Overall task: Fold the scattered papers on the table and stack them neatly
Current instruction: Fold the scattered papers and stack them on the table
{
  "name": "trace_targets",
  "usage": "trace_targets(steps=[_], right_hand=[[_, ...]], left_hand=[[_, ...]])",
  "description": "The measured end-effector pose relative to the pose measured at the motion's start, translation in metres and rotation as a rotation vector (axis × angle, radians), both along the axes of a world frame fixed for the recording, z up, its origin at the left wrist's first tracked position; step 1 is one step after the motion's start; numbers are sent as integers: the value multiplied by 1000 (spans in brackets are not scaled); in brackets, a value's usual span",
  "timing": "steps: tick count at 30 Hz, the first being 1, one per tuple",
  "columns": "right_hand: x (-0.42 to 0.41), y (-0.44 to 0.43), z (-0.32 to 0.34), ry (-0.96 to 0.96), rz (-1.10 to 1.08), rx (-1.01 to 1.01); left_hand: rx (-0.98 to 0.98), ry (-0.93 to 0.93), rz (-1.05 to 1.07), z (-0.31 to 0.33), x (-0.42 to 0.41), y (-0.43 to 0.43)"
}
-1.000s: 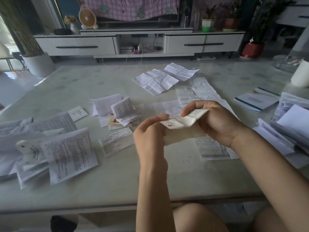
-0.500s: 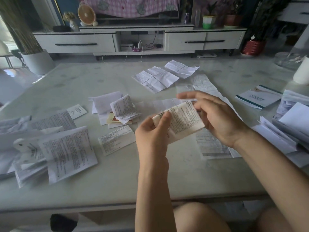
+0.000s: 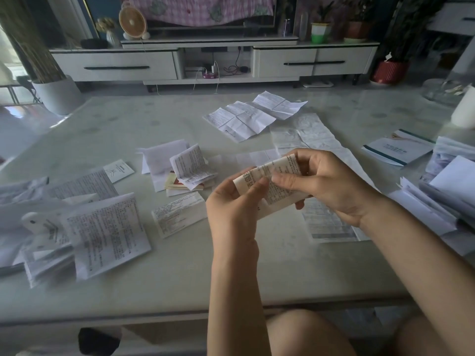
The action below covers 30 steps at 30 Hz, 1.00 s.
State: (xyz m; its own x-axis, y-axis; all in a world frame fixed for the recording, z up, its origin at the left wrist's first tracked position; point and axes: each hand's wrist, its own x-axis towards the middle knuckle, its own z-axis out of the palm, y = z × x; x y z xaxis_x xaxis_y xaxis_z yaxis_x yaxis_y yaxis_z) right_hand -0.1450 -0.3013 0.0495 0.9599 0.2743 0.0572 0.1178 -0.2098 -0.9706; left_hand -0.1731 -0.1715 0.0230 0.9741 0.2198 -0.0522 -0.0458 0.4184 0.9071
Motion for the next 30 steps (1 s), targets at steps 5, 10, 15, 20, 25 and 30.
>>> trace_targets(steps=[5, 10, 15, 20, 25, 30], right_hand=[[-3, 10, -3, -36, -102, 68], [-4, 17, -3, -115, -146, 103], [-8, 23, -4, -103, -100, 92], [-8, 28, -4, -196, -248, 136], [-5, 22, -1, -233, -232, 137], [-5, 17, -1, -145, -151, 168]], left_hand=[[4, -28, -24, 0, -2, 0], [-107, -16, -128, 6, -4, 0], [-91, -41, 31, 4, -3, -3], [-89, -24, 92, 6, -3, -5], [-133, 46, 46, 12, -4, -5], [-156, 69, 53, 12, -3, -5]])
